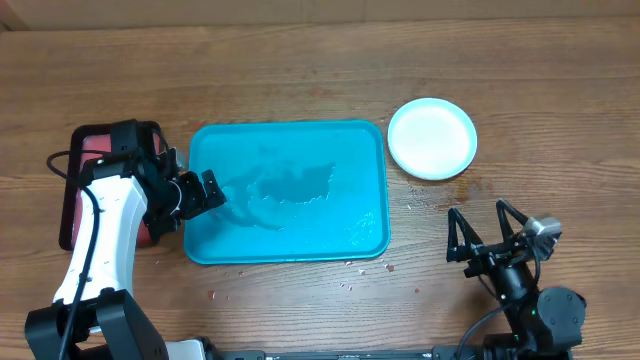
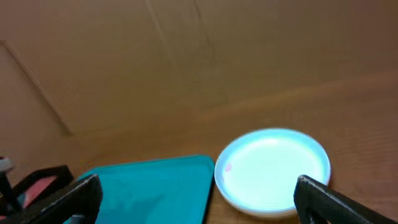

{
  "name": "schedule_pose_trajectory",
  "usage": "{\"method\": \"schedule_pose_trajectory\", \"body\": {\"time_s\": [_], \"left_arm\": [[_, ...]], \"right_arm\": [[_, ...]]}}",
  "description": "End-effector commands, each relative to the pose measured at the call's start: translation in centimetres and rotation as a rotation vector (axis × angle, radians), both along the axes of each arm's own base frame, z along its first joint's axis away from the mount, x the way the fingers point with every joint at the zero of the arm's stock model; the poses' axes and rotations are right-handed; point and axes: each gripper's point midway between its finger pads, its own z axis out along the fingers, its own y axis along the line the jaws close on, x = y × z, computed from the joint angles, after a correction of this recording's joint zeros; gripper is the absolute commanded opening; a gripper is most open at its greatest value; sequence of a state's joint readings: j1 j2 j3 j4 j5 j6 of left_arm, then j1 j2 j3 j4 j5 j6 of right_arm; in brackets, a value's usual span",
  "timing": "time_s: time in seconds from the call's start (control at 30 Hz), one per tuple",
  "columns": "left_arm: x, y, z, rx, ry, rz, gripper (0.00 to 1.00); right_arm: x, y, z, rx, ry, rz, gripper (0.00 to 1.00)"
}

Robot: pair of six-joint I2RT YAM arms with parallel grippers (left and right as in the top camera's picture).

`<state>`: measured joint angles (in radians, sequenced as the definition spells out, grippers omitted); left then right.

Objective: Clean dirty plates on tray and stack at the side

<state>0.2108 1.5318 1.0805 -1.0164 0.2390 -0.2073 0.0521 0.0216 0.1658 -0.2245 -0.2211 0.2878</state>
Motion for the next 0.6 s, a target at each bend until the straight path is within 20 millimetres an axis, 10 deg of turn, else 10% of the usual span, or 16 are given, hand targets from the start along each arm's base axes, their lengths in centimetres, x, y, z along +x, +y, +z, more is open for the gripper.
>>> {"method": "schedule_pose_trajectory", "body": {"time_s": [0.0,0.3,0.57], "left_arm": [[-0.1,-0.1,-0.3,0.0,0.011,0.006,1.0],[-0.2,-0.1,-0.3,0.0,0.011,0.006,1.0],[-0.1,-0.1,-0.3,0.0,0.011,0.006,1.0]], "right_arm": [[0.5,-0.2,-0.5,0.003,-0.047,-0.008,1.0],[1.4,-2.2,0.0,0.018,-0.156,-0.133,1.0],[1.8,-3.7,-3.8,-0.052,-0.01,-0.216,1.0]]}}
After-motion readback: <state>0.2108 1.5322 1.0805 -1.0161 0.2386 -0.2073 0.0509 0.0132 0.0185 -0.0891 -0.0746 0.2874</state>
